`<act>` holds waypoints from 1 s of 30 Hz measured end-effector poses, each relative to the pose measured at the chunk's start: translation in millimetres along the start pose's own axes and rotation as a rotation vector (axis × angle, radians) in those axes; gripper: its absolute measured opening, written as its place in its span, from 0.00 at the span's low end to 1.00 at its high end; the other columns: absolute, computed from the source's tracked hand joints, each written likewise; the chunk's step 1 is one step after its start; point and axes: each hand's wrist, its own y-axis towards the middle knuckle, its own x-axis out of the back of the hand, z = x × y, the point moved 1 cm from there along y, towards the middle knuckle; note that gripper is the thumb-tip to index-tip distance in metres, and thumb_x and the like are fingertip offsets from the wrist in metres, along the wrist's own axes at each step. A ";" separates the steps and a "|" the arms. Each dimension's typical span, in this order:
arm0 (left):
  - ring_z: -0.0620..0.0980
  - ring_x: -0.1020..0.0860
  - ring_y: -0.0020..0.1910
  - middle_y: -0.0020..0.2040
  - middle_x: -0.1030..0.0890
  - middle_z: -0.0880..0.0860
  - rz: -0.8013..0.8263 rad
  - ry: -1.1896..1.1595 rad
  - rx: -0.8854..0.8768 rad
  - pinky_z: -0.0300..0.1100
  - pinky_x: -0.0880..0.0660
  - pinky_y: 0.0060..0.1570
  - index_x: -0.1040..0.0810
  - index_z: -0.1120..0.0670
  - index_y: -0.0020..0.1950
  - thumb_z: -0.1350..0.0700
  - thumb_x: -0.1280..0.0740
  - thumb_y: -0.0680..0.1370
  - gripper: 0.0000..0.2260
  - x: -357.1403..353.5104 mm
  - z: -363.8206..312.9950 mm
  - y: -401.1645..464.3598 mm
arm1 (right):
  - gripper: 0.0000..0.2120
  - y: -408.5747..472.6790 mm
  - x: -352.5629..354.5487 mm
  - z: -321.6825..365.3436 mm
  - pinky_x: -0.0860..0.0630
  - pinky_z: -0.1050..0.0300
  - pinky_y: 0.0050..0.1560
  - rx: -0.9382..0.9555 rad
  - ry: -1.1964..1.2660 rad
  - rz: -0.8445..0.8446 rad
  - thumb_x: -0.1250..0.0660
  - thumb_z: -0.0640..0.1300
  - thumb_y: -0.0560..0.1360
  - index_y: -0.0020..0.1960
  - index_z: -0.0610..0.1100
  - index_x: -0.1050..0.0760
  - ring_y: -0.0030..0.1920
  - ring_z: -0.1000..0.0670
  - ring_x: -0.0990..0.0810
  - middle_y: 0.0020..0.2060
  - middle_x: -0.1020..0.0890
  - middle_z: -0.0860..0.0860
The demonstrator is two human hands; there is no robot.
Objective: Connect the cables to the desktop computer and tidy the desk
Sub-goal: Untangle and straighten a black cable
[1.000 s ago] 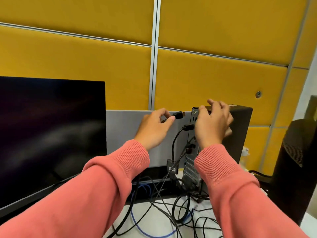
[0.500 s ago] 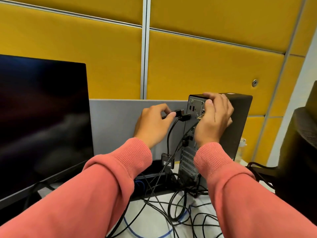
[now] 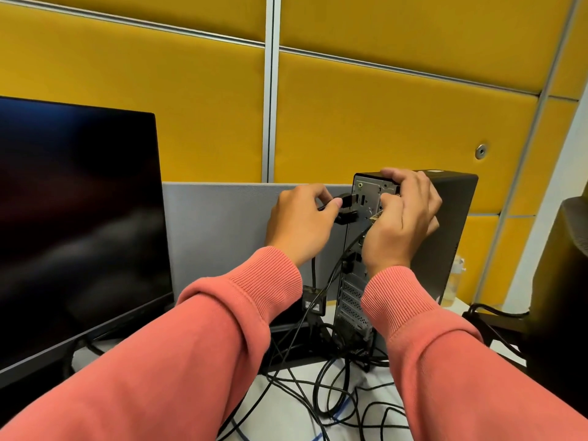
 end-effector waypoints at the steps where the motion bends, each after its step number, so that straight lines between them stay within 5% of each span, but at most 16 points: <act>1: 0.48 0.24 0.34 0.33 0.23 0.48 0.000 0.002 0.002 0.41 0.31 0.33 0.19 0.47 0.42 0.45 0.31 0.80 0.10 -1.0 -1.0 1.1 | 0.17 0.2 -0.1 0.0 0.42 0.37 0.70 0.004 -0.005 -0.003 0.44 0.43 0.72 0.55 0.51 0.22 0.72 0.53 0.36 0.61 0.24 0.59; 8: 0.42 0.26 0.36 0.35 0.25 0.45 0.011 0.036 -0.017 0.39 0.35 0.32 0.19 0.50 0.45 0.48 0.32 0.81 0.08 -7.2 -6.7 1.9 | 0.18 -1.0 -0.6 0.0 0.42 0.36 0.69 0.019 -0.013 -0.013 0.44 0.42 0.71 0.56 0.51 0.22 0.71 0.53 0.35 0.60 0.24 0.59; 14: 0.43 0.25 0.39 0.46 0.20 0.51 0.099 0.064 -0.088 0.35 0.33 0.37 0.17 0.56 0.59 0.59 0.38 0.83 0.11 -3.1 -9.1 -2.4 | 0.18 -1.4 -1.6 0.1 0.41 0.36 0.69 0.025 -0.016 -0.020 0.45 0.42 0.71 0.56 0.51 0.22 0.71 0.52 0.34 0.60 0.24 0.58; 16: 0.49 0.23 0.44 0.47 0.21 0.52 0.116 0.189 -0.190 0.41 0.30 0.43 0.17 0.56 0.57 0.58 0.39 0.84 0.11 1.7 -9.1 -1.7 | 0.18 -1.2 -1.7 0.4 0.41 0.36 0.69 0.026 -0.022 -0.024 0.44 0.42 0.71 0.56 0.51 0.22 0.71 0.52 0.34 0.60 0.24 0.58; 20: 0.56 0.25 0.40 0.44 0.27 0.52 0.134 0.539 -0.381 0.48 0.29 0.36 0.22 0.56 0.46 0.58 0.39 0.84 0.09 8.4 -10.6 1.2 | 0.18 -0.9 -1.5 1.2 0.39 0.40 0.67 0.024 -0.034 -0.017 0.44 0.41 0.70 0.56 0.51 0.23 0.71 0.51 0.35 0.61 0.24 0.58; 30: 0.53 0.27 0.40 0.42 0.28 0.52 0.153 0.530 -0.435 0.44 0.34 0.37 0.22 0.58 0.46 0.62 0.36 0.82 0.06 11.6 -24.3 7.9 | 0.16 -0.4 -0.4 1.0 0.38 0.44 0.63 0.019 -0.015 -0.014 0.44 0.44 0.72 0.54 0.50 0.22 0.69 0.51 0.34 0.59 0.23 0.58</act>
